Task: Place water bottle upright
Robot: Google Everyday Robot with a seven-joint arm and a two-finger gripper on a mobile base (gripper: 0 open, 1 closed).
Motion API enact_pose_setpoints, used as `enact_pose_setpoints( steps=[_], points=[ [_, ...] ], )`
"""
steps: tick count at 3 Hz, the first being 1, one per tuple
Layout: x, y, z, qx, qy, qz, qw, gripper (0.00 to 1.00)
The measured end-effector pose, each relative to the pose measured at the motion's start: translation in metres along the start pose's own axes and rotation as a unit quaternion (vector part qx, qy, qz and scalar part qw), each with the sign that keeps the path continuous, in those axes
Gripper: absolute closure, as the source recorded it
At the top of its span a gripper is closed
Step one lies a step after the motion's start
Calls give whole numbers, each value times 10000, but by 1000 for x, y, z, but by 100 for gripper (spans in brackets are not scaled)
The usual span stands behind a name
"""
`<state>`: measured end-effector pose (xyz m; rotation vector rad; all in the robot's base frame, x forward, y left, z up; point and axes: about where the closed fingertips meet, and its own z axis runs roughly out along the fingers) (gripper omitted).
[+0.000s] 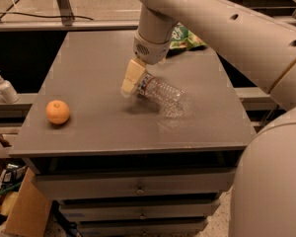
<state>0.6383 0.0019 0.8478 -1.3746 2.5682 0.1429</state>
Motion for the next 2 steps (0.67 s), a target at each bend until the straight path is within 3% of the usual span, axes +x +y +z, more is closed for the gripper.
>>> enact_pose_setpoints(
  steps=[1,2],
  points=[
    [-1,-1,7,11,25,9,10000,15],
    [-3,0,8,77,7,-7,10000,39]
  ],
)
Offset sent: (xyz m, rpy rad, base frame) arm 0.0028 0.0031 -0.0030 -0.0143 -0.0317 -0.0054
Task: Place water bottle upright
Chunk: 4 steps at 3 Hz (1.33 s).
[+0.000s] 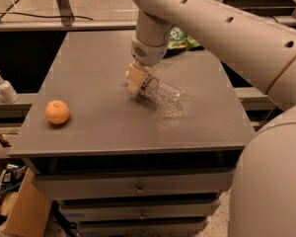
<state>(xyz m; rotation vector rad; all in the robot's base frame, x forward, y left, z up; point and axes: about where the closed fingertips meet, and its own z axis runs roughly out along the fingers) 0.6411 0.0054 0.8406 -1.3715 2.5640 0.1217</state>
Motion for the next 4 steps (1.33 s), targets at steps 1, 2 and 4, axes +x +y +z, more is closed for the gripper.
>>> enact_pose_setpoints(
  steps=[1,2,4],
  points=[
    [4,2,1,36,17,8,10000,62],
    [10,2,-4,83,-15,53,10000,85],
    [-9,0,-57,51,-766,69,9970,100]
  ],
)
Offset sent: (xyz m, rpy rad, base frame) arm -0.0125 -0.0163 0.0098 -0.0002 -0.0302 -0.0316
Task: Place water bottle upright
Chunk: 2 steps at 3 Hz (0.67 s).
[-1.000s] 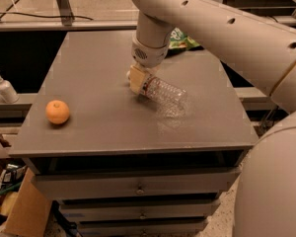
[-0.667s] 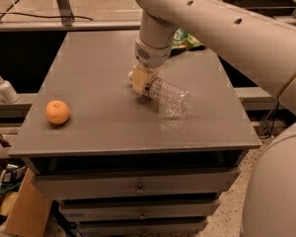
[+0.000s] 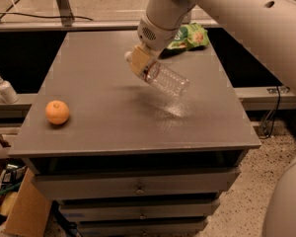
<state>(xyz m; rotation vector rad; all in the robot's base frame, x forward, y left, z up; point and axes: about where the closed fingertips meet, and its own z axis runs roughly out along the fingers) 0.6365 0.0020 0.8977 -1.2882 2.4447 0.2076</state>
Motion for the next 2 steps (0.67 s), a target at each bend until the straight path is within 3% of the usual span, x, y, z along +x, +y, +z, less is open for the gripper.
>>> enact_pose_setpoints(
  steps=[1,2],
  points=[
    [-18,1,-26,-178,-679,-82,9975,100],
    [-30,2,-45,-503,-1501,-203,9872,100]
  ],
)
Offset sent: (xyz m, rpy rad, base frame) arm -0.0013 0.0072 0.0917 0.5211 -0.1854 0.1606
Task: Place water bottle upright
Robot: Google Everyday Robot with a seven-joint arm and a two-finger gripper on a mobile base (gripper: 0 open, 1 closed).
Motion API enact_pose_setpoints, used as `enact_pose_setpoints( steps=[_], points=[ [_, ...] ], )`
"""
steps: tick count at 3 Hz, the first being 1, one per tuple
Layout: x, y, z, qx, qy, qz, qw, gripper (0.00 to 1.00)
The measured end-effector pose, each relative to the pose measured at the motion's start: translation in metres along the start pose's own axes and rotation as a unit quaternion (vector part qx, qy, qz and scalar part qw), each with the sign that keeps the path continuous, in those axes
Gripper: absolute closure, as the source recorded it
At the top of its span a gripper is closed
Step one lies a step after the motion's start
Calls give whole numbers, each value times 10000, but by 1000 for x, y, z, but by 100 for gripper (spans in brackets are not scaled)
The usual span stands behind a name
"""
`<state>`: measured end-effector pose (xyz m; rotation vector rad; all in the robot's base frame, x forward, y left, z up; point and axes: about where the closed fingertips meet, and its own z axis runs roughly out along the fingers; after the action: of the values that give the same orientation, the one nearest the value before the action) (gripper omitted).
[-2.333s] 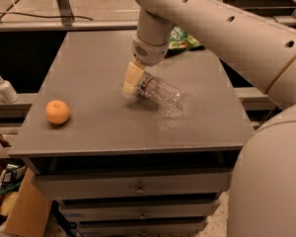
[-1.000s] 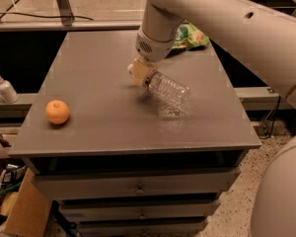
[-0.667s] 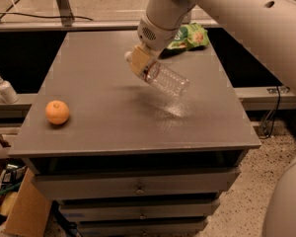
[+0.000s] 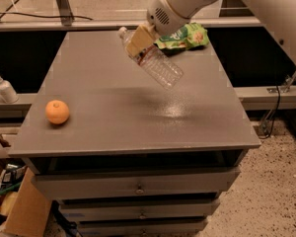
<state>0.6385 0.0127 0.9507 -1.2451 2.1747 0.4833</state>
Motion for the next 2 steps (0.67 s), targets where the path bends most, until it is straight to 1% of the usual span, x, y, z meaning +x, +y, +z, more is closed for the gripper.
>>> enact_pose_setpoints(
  steps=[1,2],
  points=[
    [-9,1,-11,-392,-905,-62,9951,100],
    [-15,2,-21,-759,-1802,-97,9807,100]
  ],
)
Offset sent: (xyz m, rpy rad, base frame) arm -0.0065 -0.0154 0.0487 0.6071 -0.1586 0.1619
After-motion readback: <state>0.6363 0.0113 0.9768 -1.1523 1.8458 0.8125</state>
